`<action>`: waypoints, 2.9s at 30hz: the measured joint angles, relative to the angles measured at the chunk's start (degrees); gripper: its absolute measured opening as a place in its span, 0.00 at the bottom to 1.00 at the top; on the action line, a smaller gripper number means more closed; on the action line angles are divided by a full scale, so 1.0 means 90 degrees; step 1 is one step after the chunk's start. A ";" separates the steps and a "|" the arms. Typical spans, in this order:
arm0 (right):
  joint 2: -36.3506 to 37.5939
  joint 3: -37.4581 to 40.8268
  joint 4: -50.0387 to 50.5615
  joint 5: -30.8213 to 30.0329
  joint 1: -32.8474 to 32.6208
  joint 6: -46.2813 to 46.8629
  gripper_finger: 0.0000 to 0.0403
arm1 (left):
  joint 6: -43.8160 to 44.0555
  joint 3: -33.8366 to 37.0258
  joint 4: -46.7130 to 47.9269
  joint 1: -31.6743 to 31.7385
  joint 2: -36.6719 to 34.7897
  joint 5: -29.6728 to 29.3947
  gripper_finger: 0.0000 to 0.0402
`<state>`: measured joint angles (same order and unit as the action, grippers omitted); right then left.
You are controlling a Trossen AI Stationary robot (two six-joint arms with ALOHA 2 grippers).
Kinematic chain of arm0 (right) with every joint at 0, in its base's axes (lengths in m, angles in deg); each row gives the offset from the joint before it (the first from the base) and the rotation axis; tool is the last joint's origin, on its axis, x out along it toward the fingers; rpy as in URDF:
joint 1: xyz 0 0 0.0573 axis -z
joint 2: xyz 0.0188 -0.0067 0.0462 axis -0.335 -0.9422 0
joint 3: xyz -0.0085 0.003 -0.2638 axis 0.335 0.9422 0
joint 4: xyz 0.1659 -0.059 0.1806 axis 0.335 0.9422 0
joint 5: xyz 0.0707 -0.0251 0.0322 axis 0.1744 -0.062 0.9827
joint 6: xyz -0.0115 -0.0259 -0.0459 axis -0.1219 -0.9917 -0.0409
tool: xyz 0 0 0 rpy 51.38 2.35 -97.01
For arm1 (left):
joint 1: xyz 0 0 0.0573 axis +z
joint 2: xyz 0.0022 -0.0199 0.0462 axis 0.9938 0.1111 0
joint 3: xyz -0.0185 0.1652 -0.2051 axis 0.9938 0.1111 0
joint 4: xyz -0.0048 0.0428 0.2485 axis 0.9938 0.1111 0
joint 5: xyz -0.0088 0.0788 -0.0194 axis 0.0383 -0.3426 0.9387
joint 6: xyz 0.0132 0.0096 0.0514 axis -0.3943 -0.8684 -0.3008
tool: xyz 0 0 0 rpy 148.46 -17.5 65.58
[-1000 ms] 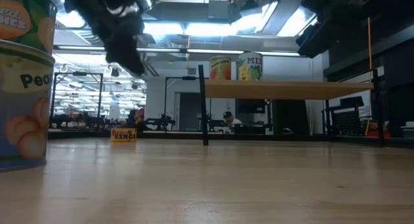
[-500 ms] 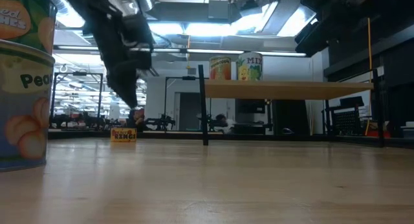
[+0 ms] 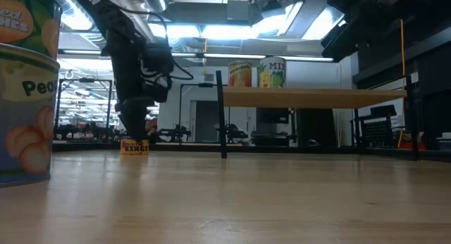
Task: Pick and place cans onto a shelf
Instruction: Put the yellow canned pineapple rings on the shelf
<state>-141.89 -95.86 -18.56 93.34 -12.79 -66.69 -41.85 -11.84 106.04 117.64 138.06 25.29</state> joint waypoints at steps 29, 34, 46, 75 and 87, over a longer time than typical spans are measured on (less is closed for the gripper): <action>0.0000 0.0000 0.0010 -0.0001 0.0000 -0.0005 0.35 | -0.0052 -0.0005 -0.0005 -0.0142 0.0101 -0.0192 0.02; 0.0000 -0.0001 0.0011 -0.0001 0.0000 -0.0005 0.35 | -0.0053 -0.0005 0.0039 -0.0323 0.0101 -0.0318 0.01; 0.0000 -0.0002 0.0012 -0.0001 0.0000 -0.0002 0.35 | 0.0029 -0.1029 0.1793 -0.1104 0.0108 -0.0440 0.01; -0.0002 -0.0002 0.0010 -0.0003 0.0000 0.0010 0.35 | 0.0670 -0.5201 0.4302 -0.2752 0.0098 -0.0555 0.00; -0.0002 -0.0002 0.0002 -0.0003 0.0001 0.0000 0.35 | 0.0459 -0.5959 0.4075 -0.2749 0.0173 -0.0452 0.00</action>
<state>-141.91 -95.89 -18.54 93.32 -12.78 -66.69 -37.72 -65.47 142.72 92.90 139.62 21.22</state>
